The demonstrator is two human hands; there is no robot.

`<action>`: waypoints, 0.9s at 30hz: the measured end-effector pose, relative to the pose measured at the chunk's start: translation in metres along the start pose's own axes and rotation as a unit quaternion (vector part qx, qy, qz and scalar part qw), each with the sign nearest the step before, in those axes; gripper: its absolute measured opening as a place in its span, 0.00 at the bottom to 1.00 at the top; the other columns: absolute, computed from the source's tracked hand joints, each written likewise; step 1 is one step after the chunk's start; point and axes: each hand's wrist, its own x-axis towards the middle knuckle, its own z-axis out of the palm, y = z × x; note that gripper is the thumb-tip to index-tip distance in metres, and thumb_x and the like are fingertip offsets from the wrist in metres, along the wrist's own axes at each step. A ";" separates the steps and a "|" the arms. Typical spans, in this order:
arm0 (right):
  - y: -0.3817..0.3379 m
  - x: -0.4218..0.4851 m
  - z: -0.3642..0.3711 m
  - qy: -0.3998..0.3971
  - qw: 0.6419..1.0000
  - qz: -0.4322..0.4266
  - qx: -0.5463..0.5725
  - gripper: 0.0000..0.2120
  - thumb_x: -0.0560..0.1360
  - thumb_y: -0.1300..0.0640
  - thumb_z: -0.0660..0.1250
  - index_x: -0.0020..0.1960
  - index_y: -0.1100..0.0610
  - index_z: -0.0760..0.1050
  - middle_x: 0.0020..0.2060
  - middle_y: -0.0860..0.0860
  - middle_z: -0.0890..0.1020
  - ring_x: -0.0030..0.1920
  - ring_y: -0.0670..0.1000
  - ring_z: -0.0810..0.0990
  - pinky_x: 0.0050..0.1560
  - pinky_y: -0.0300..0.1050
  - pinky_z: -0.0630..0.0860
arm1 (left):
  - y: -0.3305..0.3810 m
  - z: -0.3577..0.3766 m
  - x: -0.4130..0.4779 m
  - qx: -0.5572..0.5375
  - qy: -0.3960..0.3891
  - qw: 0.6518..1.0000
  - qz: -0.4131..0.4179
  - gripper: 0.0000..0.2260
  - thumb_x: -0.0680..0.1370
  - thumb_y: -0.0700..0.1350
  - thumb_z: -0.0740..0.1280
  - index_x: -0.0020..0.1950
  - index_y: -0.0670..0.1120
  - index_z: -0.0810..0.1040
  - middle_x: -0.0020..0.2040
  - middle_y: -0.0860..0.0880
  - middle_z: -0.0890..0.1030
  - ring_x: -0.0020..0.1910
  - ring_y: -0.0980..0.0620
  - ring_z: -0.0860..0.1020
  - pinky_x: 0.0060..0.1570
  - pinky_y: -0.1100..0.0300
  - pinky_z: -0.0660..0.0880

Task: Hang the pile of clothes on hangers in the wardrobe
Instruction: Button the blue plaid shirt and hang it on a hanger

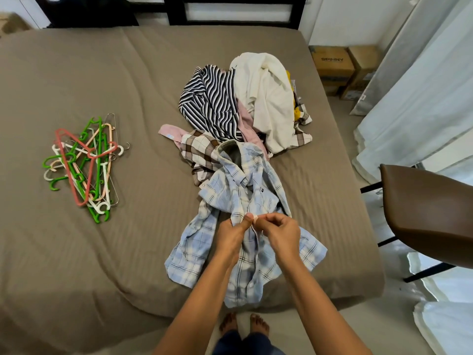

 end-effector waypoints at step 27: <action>0.015 0.010 -0.004 -0.091 0.990 -0.018 -0.106 0.13 0.69 0.59 0.75 0.49 0.57 0.74 0.32 0.51 0.74 0.32 0.49 0.75 0.32 0.39 0.75 | 0.012 -0.005 0.017 -0.046 -0.058 0.995 -0.065 0.04 0.78 0.38 0.66 0.51 0.41 0.78 0.44 0.45 0.82 0.46 0.47 0.81 0.44 0.56 0.80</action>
